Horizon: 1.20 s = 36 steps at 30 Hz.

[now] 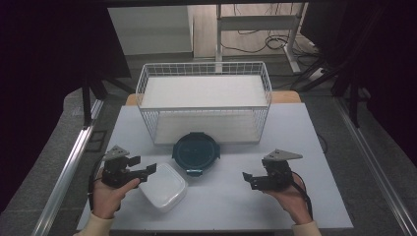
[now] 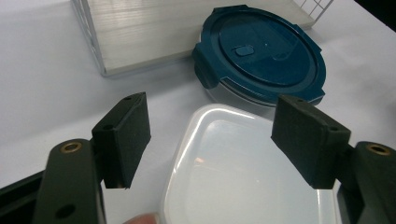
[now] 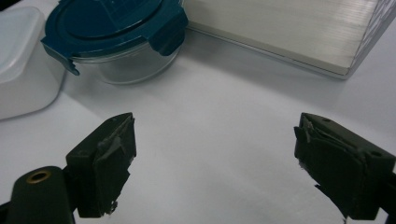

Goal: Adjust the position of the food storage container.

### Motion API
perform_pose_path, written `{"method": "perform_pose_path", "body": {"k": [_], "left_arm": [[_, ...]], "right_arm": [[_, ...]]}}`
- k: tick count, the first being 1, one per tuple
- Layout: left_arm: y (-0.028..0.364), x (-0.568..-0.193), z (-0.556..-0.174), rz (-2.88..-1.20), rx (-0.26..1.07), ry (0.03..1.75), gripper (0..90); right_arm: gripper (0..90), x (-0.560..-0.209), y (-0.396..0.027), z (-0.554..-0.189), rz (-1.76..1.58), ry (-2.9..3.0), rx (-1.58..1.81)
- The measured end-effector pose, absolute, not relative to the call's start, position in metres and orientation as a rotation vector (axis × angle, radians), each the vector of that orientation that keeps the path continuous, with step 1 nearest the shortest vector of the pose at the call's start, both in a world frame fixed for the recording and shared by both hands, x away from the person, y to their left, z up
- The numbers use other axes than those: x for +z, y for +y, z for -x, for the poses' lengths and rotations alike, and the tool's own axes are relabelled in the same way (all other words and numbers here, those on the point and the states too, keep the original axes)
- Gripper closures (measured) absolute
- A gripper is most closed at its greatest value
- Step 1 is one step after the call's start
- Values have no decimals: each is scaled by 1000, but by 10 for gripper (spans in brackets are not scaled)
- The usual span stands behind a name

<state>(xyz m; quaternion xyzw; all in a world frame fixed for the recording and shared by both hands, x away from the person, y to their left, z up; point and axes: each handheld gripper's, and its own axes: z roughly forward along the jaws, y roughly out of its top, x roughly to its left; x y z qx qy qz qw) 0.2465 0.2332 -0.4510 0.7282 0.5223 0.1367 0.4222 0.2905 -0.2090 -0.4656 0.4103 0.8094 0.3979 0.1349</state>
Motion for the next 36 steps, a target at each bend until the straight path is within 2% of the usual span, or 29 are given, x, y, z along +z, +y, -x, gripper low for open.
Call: {"method": "perform_pose_path", "body": {"k": [10, 25, 36], "left_arm": [[225, -458, -249, -1860, 327, 1297, 279], [231, -443, -243, -1828, 359, 1284, 293], [213, -426, -277, -1881, 300, 1243, 335]], "right_arm": [[134, -463, -212, -291, -1218, 2338, 1164], [153, -461, -219, -291, -1242, 2336, 1165], [159, -456, -227, -288, -1248, 2319, 1182]]}}
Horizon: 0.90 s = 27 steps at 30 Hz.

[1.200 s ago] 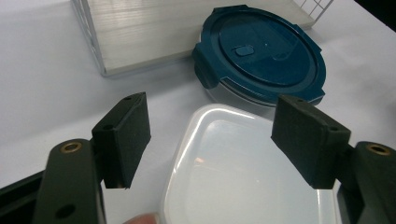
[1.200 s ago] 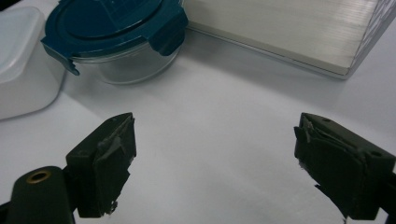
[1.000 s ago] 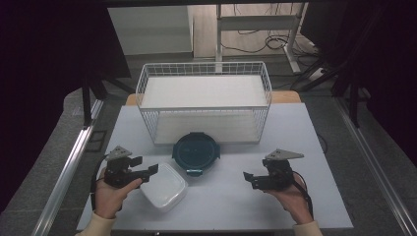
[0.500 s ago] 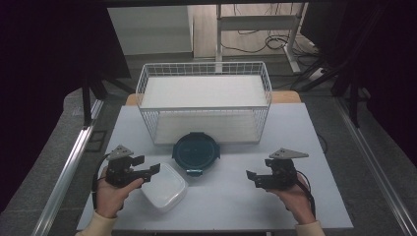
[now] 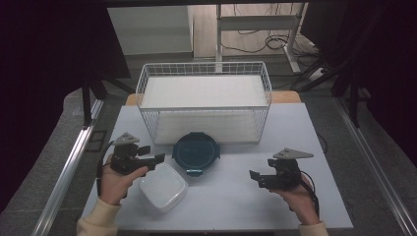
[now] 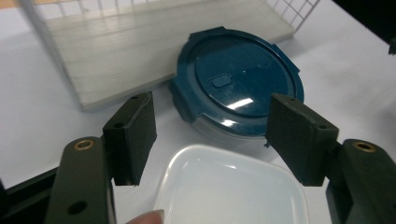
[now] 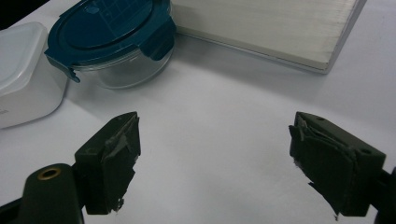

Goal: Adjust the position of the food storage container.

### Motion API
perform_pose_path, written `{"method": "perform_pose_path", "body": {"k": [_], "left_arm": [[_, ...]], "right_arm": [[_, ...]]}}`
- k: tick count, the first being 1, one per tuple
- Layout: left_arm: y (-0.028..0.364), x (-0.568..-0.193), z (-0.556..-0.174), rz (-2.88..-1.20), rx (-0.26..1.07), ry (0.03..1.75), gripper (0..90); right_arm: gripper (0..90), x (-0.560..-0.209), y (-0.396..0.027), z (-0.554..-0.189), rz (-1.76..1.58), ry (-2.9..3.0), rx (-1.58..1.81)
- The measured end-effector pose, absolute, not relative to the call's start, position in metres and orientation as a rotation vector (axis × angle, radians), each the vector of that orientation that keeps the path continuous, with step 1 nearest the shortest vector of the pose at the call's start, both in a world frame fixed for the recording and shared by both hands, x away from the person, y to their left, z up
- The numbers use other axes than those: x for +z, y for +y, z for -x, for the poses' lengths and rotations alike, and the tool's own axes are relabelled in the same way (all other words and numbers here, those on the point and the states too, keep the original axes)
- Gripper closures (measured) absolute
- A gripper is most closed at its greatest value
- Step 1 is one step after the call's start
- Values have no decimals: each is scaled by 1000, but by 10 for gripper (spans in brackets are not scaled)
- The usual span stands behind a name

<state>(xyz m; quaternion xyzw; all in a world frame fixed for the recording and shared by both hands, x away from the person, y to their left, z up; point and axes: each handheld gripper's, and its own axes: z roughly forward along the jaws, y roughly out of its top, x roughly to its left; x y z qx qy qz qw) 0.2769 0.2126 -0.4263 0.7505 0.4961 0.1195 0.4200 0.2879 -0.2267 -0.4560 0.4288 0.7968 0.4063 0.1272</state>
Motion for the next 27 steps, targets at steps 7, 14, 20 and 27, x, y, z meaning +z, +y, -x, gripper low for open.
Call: {"method": "perform_pose_path", "body": {"k": [7, 14, 20, 27], "left_arm": [[201, -429, -306, -1954, 277, 1243, 372], [201, -434, -324, -1974, 238, 1261, 478], [196, -435, -334, -2007, 265, 1273, 636], [190, -438, -346, -2024, 238, 1266, 810]], "right_arm": [[164, -456, -229, -286, -1253, 2314, 1176], [167, -461, -229, -288, -1270, 2322, 1150], [178, -460, -229, -285, -1243, 2296, 1146], [179, -462, -230, -285, -1258, 2299, 1128]]}}
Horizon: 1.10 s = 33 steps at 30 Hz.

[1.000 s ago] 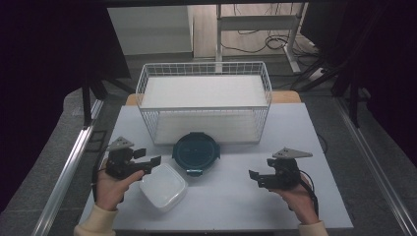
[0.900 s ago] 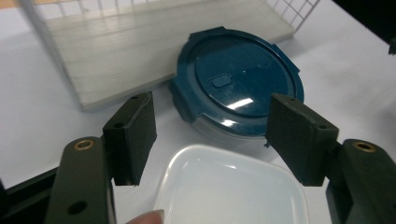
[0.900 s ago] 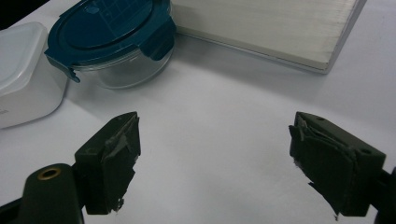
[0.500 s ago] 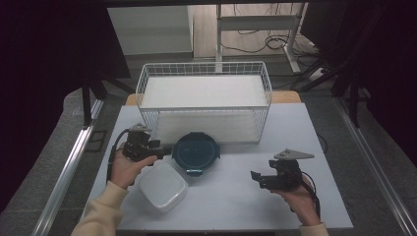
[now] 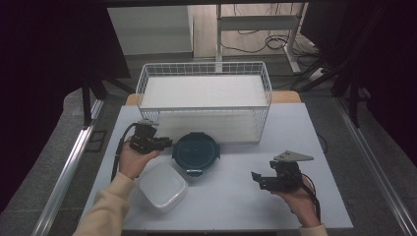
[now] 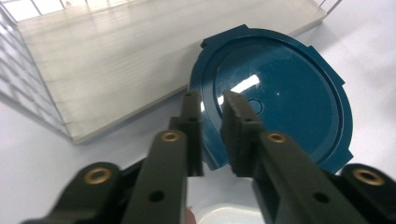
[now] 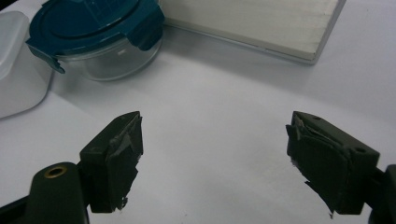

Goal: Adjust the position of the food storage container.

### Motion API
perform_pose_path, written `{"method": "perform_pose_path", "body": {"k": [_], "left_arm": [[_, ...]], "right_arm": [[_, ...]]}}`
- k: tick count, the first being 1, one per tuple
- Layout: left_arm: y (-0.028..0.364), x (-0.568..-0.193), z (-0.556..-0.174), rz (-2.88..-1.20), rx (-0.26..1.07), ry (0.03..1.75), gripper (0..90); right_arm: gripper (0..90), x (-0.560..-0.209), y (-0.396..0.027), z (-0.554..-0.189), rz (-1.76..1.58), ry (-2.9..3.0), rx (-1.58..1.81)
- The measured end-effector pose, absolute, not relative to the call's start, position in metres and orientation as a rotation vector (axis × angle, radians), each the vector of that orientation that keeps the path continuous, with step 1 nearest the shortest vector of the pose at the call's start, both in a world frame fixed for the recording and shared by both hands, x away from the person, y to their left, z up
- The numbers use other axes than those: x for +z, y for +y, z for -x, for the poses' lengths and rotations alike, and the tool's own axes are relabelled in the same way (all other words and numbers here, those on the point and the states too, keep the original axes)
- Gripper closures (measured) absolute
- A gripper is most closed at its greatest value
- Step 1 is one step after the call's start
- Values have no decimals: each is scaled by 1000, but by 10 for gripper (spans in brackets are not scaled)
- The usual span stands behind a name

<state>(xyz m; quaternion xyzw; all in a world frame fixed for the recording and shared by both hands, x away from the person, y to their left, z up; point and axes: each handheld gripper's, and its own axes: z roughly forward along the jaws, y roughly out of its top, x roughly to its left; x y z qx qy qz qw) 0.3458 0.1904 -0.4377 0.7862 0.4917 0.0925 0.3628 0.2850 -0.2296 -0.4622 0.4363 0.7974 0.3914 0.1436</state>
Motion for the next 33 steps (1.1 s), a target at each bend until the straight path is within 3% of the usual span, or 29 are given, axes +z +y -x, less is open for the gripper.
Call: {"method": "perform_pose_path", "body": {"k": [8, 33], "left_arm": [[182, -440, -356, -2076, 252, 1244, 889], [167, -467, -381, -2136, 341, 1269, 899]], "right_arm": [[182, -465, -229, -286, -1265, 2304, 1115], [187, -469, -232, -287, -1259, 2310, 1086]]}}
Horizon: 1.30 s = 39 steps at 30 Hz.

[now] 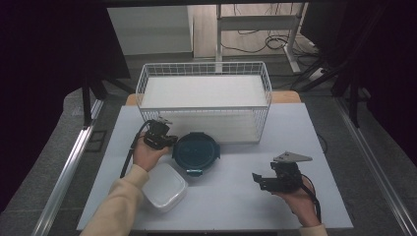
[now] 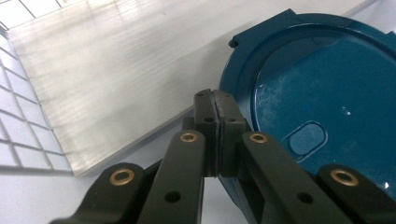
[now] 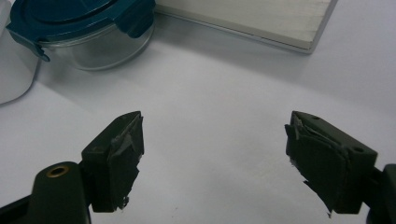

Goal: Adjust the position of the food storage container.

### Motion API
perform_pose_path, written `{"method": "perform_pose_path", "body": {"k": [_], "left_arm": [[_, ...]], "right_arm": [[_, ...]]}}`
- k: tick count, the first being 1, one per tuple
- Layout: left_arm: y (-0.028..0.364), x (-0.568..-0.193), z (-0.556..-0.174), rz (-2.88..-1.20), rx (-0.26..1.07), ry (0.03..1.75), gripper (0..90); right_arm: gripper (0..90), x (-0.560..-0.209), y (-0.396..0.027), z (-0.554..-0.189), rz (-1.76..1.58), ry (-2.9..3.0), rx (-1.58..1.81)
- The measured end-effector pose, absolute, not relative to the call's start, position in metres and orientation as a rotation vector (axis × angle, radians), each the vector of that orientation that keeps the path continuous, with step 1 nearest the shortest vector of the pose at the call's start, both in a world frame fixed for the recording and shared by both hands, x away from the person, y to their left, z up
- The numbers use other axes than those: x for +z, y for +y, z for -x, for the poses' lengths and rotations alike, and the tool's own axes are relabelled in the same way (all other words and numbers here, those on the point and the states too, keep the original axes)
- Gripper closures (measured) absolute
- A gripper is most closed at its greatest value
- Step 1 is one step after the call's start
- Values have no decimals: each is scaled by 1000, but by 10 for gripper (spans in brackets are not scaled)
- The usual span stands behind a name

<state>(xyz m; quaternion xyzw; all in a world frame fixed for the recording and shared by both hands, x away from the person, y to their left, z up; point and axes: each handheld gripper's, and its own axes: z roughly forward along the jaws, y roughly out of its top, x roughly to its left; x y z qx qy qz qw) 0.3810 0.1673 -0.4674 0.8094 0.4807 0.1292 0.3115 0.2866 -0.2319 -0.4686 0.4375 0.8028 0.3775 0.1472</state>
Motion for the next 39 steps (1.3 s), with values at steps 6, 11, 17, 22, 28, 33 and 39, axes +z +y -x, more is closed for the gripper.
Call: {"method": "perform_pose_path", "body": {"k": [6, 11, 17, 22, 28, 33, 39], "left_arm": [[166, -470, -384, -2137, 348, 1283, 900], [166, -473, -387, -2158, 351, 1267, 900], [165, -474, -387, -2164, 352, 1263, 900], [165, -474, -387, -2167, 347, 1259, 900], [162, -473, -386, -2174, 339, 1263, 900], [157, -472, -385, -2188, 333, 1250, 900], [148, -470, -384, -2230, 337, 1218, 900]], "right_arm": [[189, -470, -232, -287, -1258, 2304, 1080], [191, -470, -231, -286, -1255, 2303, 1080], [202, -470, -233, -287, -1262, 2268, 1082], [207, -469, -235, -287, -1272, 2242, 1090], [207, -470, -233, -287, -1266, 2252, 1089], [208, -470, -233, -287, -1267, 2251, 1090], [208, -469, -233, -287, -1266, 2251, 1090]]}}
